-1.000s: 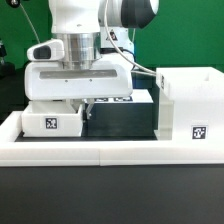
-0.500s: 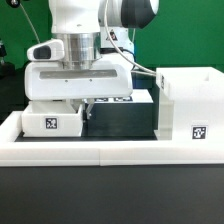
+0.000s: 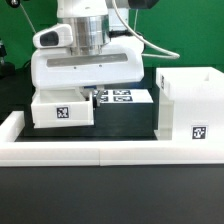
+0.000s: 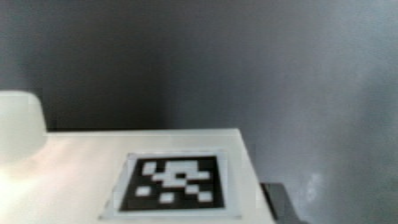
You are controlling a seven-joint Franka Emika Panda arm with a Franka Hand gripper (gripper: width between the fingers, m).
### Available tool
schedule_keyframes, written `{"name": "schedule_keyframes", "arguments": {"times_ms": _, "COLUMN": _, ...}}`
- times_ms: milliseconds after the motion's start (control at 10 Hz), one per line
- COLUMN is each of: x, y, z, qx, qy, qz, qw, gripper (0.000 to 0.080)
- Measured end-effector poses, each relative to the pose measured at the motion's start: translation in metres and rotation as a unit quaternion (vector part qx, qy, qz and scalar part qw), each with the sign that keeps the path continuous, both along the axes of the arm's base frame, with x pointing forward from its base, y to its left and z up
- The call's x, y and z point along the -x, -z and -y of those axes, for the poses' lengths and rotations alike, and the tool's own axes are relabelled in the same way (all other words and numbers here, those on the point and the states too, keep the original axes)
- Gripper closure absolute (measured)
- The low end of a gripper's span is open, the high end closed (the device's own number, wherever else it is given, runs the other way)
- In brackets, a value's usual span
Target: Assemble drawer
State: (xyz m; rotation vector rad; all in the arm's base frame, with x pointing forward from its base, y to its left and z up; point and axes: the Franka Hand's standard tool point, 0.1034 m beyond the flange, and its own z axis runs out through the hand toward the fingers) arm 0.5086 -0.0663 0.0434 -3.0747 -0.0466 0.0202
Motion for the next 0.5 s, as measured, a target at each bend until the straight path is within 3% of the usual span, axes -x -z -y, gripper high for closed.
{"name": "schedule_keyframes", "arguments": {"times_ms": 200, "x": -0.013, "y": -0.007, "z": -0.020, "qx": -0.005, "qy": 0.002, "qz": -0.001, "qw": 1.000, "gripper": 0.0757}}
{"name": "schedule_keyframes", "arguments": {"times_ms": 500, "x": -0.012, "y": -0.005, "z": -0.020, "qx": -0.004, "qy": -0.008, "qz": -0.002, "qw": 1.000, "gripper": 0.0757}}
